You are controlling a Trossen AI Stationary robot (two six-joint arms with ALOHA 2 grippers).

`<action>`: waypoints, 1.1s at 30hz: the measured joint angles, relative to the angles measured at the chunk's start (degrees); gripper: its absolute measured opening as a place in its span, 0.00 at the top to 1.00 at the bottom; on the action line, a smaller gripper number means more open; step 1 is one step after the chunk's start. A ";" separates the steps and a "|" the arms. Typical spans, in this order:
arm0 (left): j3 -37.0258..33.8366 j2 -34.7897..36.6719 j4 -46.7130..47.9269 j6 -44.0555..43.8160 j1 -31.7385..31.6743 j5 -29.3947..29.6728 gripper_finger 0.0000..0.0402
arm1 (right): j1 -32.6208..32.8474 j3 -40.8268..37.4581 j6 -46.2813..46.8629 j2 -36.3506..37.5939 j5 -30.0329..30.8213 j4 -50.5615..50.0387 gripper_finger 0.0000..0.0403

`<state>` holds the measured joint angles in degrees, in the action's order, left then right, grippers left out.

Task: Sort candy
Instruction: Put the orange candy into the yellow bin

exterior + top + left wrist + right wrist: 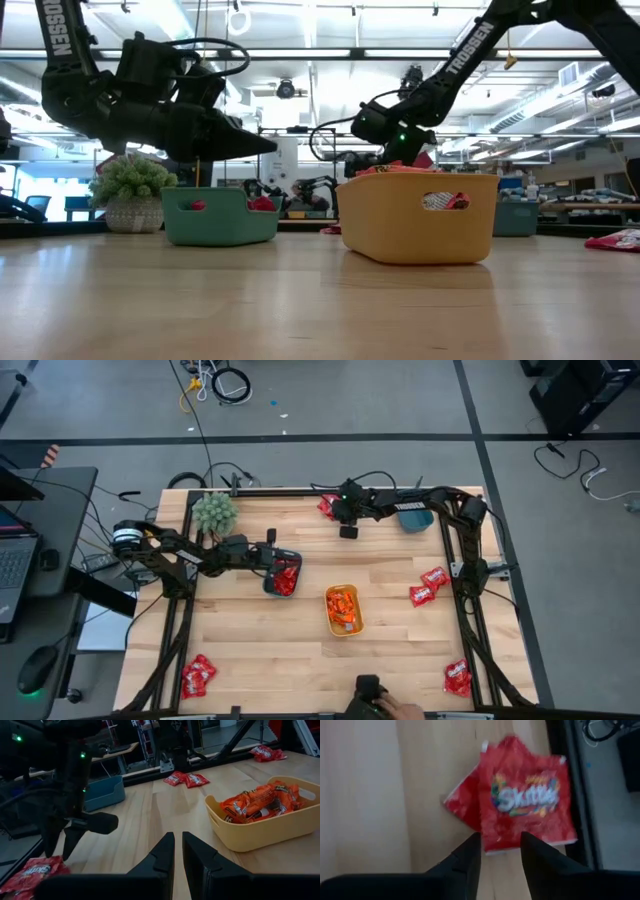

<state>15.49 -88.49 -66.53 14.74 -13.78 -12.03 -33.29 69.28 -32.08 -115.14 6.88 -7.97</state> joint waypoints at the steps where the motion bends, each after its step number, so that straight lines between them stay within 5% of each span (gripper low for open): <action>1: 0.00 0.00 0.17 0.00 0.00 0.07 0.91 | -0.24 -0.02 -0.20 -0.16 0.08 -0.28 0.70; 8: 0.00 0.00 0.71 0.02 0.00 0.65 0.91 | -1.06 -0.04 -1.71 -0.79 2.31 0.64 0.97; 20: 0.00 0.00 0.67 0.00 0.00 1.64 0.91 | 1.57 -0.06 2.36 5.71 3.13 -3.53 1.00; 27: 0.00 0.00 0.80 -0.02 0.00 1.64 0.91 | 4.71 -0.04 9.67 16.83 14.36 -12.73 1.00; 33: 0.00 0.00 0.49 -0.02 0.00 1.62 0.91 | 3.86 -1.05 12.58 20.64 3.02 -11.12 0.99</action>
<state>15.49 -88.49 -66.04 14.72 -13.78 -10.41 -29.43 68.23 -19.50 -94.50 9.90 -19.09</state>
